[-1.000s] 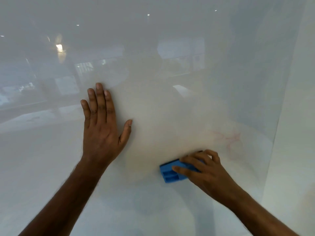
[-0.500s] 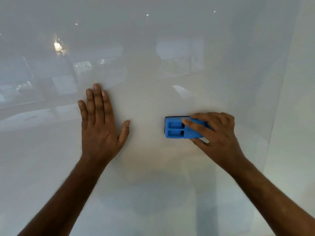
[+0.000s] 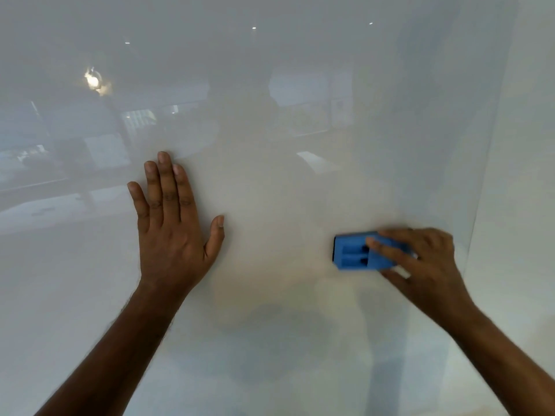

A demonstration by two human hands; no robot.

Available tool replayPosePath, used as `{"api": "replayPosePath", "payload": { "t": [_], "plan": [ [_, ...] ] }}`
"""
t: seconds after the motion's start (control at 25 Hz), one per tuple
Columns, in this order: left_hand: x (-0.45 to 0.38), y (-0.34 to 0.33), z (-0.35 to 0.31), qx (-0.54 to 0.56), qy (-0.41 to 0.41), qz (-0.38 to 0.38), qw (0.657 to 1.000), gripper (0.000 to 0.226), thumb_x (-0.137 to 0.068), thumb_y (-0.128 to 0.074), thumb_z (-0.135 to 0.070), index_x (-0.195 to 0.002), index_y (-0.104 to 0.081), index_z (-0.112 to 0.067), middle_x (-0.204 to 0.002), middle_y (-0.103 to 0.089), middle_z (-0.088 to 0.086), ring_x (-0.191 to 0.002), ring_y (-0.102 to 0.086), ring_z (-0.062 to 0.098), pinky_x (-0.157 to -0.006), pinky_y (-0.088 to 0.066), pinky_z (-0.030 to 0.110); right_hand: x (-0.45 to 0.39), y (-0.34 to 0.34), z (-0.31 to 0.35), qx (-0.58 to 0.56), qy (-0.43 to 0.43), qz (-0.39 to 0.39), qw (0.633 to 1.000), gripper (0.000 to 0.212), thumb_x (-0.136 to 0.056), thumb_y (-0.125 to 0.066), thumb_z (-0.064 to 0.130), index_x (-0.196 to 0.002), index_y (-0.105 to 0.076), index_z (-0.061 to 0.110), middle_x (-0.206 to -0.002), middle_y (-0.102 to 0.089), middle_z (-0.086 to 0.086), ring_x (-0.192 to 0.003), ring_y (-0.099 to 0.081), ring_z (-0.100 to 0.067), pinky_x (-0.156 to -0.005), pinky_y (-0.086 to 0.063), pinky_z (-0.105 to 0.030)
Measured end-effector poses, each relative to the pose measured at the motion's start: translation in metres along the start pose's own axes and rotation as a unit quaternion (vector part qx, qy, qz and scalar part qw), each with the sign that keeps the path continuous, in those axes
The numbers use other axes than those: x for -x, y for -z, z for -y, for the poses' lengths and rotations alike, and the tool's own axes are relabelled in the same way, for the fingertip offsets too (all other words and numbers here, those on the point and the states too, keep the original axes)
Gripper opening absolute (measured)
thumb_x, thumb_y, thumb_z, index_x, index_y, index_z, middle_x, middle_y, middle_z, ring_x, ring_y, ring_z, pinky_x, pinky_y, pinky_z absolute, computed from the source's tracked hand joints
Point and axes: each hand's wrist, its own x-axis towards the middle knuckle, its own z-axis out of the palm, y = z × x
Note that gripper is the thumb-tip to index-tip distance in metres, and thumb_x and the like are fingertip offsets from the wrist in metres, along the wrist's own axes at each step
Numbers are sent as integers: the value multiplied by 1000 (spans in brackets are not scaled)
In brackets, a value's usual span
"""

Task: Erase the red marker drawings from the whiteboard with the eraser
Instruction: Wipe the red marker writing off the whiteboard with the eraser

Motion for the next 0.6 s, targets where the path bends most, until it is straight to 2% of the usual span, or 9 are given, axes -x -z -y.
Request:
{"api": "replayPosePath", "payload": {
  "t": [0.16,0.28,0.44,0.52,0.6],
  "plan": [
    [1,0,-3,5,7,1,1000,86,-112,-44,-45,-166,-14,14,-175,-9,35,-164,-10,53,-135,-4,64,-32,-1,9,-65,-87,-41,993,54,-88,-75,34,-139,-63,25,-135,-62,-1,-119,-55,-25,-103,-32,-44],
    [3,0,-7,12,18,2,1000,85,-112,-42,-46,-166,-14,14,-175,-9,35,-164,-9,52,-135,-4,63,-10,-15,21,-64,-33,-21,997,55,-90,-72,32,-142,-56,33,-137,-57,4,-116,-53,-23,-101,-33,-46],
    [3,0,-12,20,23,4,1000,86,-112,-43,-45,-166,-14,15,-175,-9,36,-164,-7,53,-135,-3,62,60,-26,19,-30,56,72,995,52,-93,-64,31,-144,-53,36,-137,-60,1,-115,-54,-25,-99,-37,-46],
    [4,0,-13,21,25,6,999,87,-111,-44,-45,-166,-14,15,-175,-9,36,-164,-6,52,-135,-3,61,71,-19,3,-8,66,83,994,50,-94,-61,29,-143,-53,36,-134,-65,-1,-117,-55,-26,-97,-39,-48],
    [6,0,-14,22,22,10,999,87,-111,-44,-46,-166,-14,15,-175,-8,36,-165,-5,52,-135,-3,61,57,-8,-17,-15,29,63,998,47,-94,-63,30,-140,-55,37,-132,-66,-3,-117,-56,-29,-97,-39,-51]
  ]
}}
